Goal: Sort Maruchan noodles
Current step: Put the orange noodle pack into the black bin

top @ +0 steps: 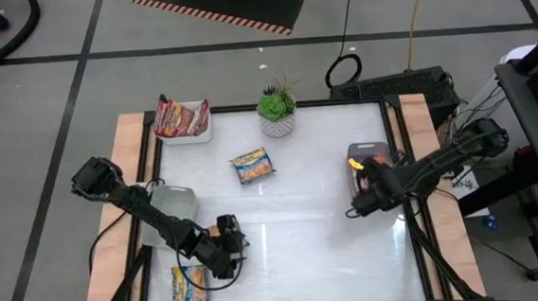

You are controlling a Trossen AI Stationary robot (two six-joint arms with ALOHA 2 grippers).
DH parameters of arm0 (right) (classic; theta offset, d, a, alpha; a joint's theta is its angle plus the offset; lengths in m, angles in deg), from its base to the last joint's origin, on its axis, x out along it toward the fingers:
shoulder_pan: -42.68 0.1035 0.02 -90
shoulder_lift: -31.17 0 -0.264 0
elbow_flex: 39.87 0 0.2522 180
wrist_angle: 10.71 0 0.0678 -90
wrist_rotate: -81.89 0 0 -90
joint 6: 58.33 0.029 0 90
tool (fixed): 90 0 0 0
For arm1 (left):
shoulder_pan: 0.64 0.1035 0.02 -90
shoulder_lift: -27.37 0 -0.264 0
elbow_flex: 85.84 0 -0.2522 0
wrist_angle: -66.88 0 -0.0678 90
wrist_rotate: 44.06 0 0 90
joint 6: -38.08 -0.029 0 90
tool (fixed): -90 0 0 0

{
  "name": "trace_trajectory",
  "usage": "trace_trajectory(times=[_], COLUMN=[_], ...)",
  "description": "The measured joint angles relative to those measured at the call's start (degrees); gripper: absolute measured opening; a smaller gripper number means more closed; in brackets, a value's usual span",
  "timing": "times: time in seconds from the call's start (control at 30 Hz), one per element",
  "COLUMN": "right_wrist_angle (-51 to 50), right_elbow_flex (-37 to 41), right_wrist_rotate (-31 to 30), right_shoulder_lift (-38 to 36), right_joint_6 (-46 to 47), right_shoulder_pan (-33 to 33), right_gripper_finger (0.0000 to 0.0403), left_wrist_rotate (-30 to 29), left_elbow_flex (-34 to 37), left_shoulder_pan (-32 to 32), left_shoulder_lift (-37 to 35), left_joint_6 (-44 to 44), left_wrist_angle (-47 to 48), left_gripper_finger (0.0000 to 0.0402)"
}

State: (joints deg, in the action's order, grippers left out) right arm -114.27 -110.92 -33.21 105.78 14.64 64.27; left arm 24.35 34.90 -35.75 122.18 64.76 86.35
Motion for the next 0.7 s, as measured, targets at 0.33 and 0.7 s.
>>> trace_trajectory(times=[0.33,0.7], right_wrist_angle=[3.4,3.14], right_elbow_flex=[8.02,-0.1], right_wrist_rotate=[-6.41,-2.43], right_shoulder_lift=[-0.02,-0.26], right_joint_6=[-5.1,-3.05], right_shoulder_pan=[-5.44,-5.48], right_gripper_finger=[0.0,0.0003], left_wrist_rotate=[0.75,0.75], left_elbow_flex=[0.0,0.0], left_shoulder_pan=[0.52,1.18], left_shoulder_lift=[0.0,0.0], left_joint_6=[0.04,-0.4], left_wrist_angle=[0.04,0.02], left_gripper_finger=[0.0326,0.0326])
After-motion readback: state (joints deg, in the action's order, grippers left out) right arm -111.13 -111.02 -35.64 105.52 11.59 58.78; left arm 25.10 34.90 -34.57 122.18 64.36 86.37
